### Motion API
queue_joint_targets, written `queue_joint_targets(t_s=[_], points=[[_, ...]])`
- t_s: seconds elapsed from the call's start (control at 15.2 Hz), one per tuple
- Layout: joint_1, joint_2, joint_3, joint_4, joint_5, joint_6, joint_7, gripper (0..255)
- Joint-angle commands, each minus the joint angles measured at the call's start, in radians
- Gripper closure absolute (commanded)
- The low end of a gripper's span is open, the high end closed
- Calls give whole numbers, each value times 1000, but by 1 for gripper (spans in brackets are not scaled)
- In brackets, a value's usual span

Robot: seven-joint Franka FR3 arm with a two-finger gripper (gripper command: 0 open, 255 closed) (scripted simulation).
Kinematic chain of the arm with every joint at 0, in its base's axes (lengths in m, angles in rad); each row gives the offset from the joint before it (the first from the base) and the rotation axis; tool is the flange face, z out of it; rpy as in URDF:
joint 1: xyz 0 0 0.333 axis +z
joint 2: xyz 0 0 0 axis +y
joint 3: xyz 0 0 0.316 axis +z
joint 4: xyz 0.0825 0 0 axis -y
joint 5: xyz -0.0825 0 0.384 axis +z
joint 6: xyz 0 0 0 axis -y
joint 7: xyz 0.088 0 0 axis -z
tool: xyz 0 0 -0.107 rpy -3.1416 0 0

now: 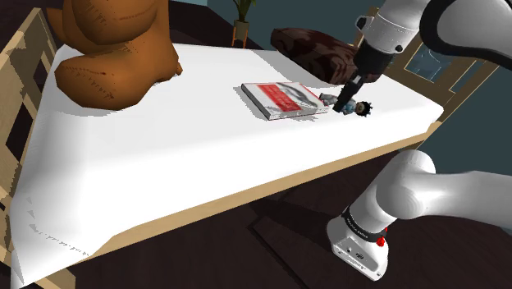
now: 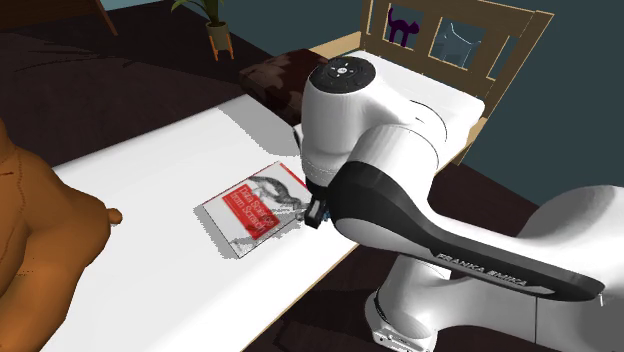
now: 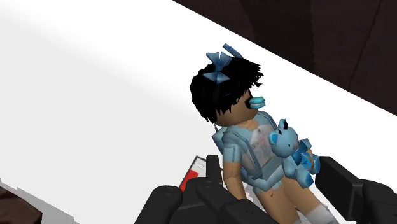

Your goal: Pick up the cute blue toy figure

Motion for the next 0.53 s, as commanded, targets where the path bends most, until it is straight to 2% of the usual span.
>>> queue_joint_targets(t_s=[0.0, 0.33, 0.46], points=[[-2, 12, -2, 33, -3, -20, -3, 255], [-7, 46, -5, 118, -7, -71, -9, 255], [-8, 47, -5, 120, -7, -73, -9, 255]])
